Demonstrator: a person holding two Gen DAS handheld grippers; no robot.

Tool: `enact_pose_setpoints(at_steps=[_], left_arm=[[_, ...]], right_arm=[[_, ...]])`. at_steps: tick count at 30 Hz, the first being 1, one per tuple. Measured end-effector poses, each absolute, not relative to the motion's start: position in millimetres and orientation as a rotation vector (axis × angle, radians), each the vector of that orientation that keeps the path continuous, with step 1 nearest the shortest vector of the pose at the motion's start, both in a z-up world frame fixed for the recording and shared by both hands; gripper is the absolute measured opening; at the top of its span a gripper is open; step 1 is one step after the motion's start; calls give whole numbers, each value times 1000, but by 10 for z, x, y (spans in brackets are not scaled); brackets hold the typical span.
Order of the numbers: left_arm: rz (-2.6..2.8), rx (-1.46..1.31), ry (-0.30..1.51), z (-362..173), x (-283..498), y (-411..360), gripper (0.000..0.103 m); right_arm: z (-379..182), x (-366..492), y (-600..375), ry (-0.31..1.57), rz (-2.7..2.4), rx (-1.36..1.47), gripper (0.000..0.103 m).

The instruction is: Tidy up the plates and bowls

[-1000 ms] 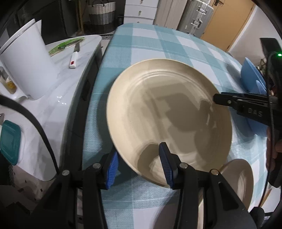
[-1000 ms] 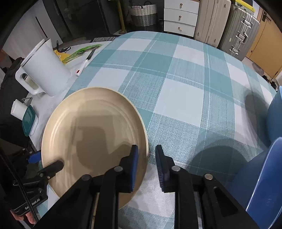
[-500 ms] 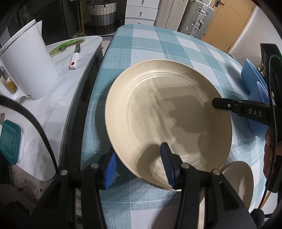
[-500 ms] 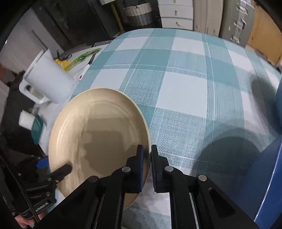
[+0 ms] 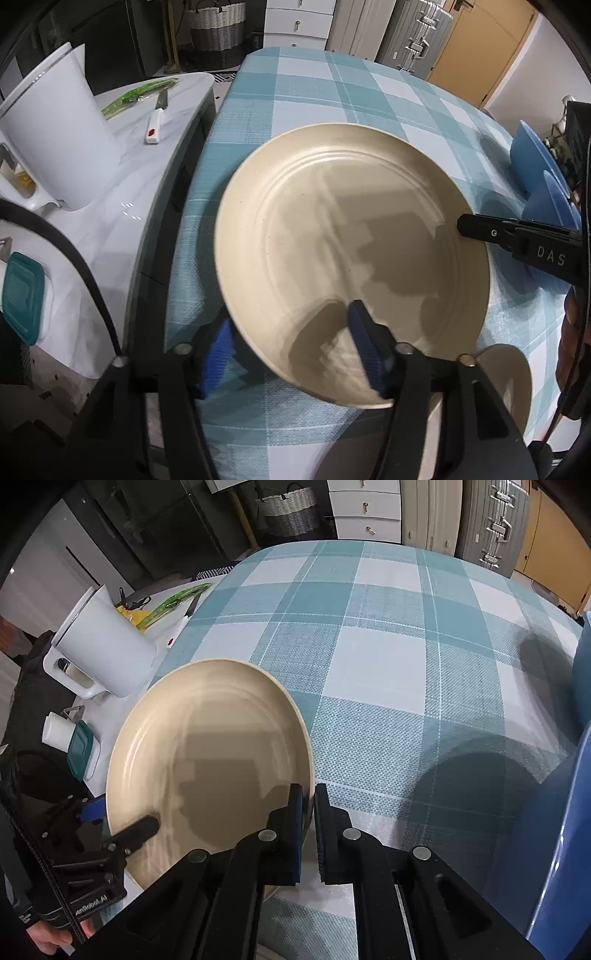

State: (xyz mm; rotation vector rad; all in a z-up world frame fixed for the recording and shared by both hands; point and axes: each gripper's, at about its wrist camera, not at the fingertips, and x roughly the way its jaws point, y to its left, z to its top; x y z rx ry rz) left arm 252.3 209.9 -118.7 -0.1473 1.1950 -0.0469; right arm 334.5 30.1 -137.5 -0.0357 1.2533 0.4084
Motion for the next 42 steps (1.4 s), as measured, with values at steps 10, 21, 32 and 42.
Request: enact_pose_setpoints(at_steps=[10,21,32,42], left_arm=[[9,-187,1156,-1181,2511,2239,69],[-18,-294,1151,-1181,2501,2410,13],[-4,-300,1160,-1171,2495,2416,14],[-4,-296,1126,-984,2459,2447,14]], right_arm=[[-1362,3355,298,1256,407,-50,6],[-1449,3350,243,1278,422,24,6],[-1342,3315,276,1216,442,13,6],[-1163,3333,260,1205,447,50,6]])
